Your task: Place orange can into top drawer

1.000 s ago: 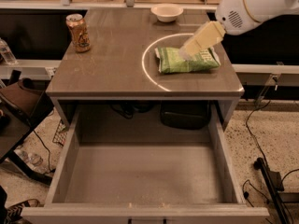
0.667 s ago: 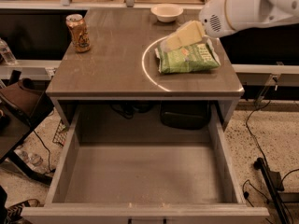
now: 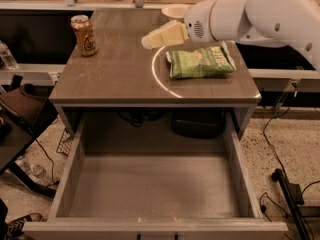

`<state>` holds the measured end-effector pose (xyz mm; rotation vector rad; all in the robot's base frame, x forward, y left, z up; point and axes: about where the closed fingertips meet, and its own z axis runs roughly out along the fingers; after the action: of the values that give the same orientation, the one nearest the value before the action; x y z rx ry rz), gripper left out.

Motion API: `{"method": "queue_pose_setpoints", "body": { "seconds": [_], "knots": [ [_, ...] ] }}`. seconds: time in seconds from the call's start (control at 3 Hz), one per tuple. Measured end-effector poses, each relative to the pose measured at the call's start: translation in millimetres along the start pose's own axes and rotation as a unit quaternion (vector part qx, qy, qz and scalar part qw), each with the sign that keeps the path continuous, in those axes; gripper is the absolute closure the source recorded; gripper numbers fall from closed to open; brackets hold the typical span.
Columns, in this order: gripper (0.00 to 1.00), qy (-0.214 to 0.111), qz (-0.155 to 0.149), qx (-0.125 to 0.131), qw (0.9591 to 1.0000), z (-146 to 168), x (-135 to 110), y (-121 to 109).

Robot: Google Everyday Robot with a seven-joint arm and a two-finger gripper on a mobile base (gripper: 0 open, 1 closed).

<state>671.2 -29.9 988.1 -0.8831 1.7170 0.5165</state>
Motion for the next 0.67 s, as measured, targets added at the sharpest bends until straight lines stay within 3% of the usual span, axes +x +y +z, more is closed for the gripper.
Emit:
{"method": "queue_pose_setpoints", "body": {
  "seconds": [0.33,0.67],
  "knots": [
    [0.00,-0.002,-0.001,0.001,1.0000,10,1,3],
    [0.00,-0.019,-0.014,-0.019,0.9995,51,-13,11]
  ]
}}
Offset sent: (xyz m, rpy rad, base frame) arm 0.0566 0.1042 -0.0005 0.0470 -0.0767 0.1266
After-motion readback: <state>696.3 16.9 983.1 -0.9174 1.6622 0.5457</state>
